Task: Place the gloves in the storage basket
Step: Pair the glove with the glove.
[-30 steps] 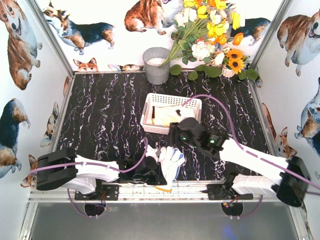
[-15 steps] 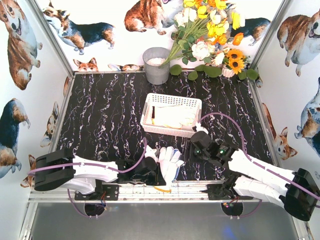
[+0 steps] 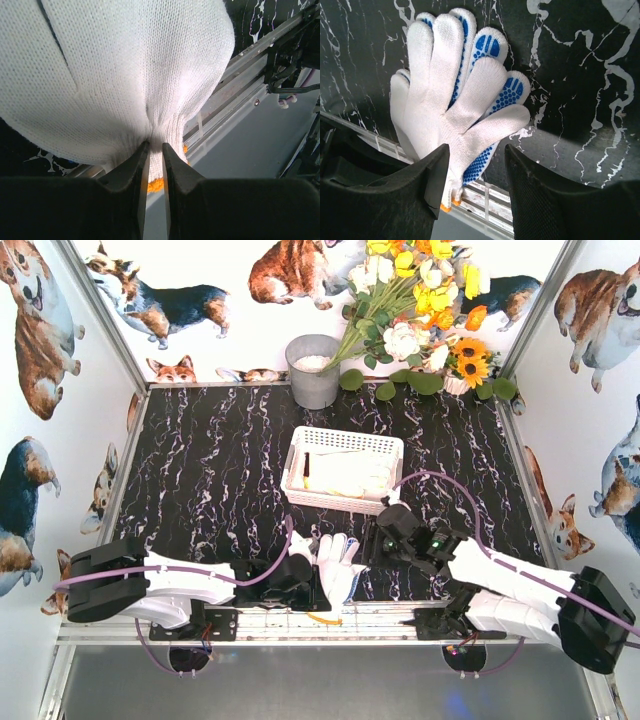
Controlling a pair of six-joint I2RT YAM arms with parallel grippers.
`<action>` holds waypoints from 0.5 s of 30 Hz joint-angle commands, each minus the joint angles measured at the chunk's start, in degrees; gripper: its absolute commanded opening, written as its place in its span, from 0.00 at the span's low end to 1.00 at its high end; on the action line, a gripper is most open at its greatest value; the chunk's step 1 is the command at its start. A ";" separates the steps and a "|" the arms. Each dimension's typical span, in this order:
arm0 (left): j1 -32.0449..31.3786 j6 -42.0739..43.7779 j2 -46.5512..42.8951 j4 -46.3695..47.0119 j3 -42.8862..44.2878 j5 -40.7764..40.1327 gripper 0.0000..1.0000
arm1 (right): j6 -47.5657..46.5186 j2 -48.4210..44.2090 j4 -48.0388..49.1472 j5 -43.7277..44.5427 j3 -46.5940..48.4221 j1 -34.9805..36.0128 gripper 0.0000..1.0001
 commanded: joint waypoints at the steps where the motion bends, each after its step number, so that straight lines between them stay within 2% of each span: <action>1: -0.46 1.35 1.54 -2.80 -0.21 0.04 0.12 | 3.14 2.00 3.77 0.29 -0.61 0.33 0.48; 11: -0.46 1.56 1.72 -3.19 -0.11 0.04 0.12 | 5.73 9.53 4.86 3.16 0.19 0.51 0.42; 15: -0.48 1.56 1.72 -3.17 -0.11 0.04 0.12 | 4.94 11.53 4.41 4.05 1.42 0.59 0.35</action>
